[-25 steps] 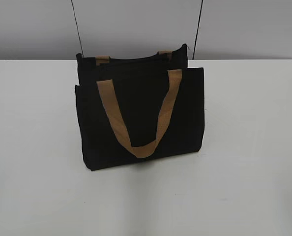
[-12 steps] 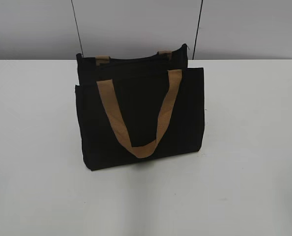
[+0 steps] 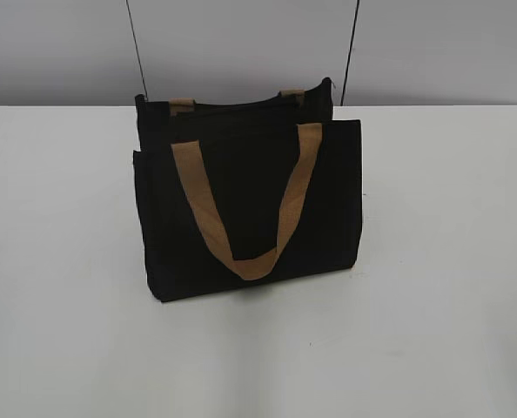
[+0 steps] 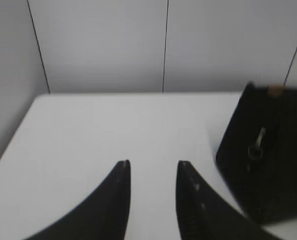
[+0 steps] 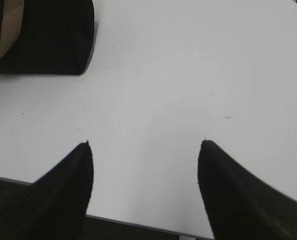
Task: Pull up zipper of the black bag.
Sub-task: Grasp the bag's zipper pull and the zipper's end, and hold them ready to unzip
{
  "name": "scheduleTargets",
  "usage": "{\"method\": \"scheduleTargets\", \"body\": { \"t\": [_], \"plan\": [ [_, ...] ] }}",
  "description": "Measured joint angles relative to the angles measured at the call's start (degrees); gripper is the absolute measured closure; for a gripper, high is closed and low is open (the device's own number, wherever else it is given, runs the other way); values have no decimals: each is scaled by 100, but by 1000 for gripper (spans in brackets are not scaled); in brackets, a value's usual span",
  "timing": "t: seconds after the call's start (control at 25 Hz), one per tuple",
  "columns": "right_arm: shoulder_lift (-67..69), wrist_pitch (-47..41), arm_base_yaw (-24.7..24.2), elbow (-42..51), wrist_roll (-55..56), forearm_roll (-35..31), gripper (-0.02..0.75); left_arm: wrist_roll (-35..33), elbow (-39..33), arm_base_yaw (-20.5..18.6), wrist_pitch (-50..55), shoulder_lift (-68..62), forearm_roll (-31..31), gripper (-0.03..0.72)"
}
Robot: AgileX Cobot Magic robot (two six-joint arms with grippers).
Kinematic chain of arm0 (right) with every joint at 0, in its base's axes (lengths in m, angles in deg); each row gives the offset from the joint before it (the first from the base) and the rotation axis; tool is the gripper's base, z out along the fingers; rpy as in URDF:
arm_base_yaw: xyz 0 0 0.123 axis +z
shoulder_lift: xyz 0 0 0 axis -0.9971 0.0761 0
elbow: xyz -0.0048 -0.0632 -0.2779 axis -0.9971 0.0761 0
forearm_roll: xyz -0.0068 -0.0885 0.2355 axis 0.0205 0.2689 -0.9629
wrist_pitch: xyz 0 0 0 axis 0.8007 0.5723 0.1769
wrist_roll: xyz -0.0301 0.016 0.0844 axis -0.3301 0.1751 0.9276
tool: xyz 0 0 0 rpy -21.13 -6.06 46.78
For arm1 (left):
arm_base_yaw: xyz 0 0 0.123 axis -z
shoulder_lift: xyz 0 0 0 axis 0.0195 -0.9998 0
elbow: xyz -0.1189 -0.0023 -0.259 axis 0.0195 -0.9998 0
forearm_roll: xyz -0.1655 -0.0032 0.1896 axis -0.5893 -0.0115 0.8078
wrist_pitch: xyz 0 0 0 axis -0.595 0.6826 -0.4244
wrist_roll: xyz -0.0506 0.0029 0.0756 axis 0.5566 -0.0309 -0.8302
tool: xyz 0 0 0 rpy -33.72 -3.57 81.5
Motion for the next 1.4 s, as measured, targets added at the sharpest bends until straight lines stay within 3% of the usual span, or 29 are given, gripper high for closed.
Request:
{"method": "scheduleTargets", "body": {
  "t": [0.28, 0.68, 0.84, 1.08, 1.28, 1.4],
  "plan": [
    [0, 0, 0, 0, 0, 0, 230, -17, 49, 0, -2670, -796, -167, 449],
    [0, 2, 0, 0, 0, 0, 230, -17, -7, 0, -3829, -3400, -288, 449],
    [0, 2, 0, 0, 0, 0, 230, -17, -275, 0, -5364, -4577, -168, 449],
    [0, 2, 0, 0, 0, 0, 230, 68, -936, 0, -8138, -6158, 851, 449],
    [0, 2, 0, 0, 0, 0, 230, 143, -1195, 0, -8979, -6854, 1895, 464],
    [0, 2, 0, 0, 0, 0, 230, 308, -1245, 0, -9256, -7151, 2121, 467]
  ]
}}
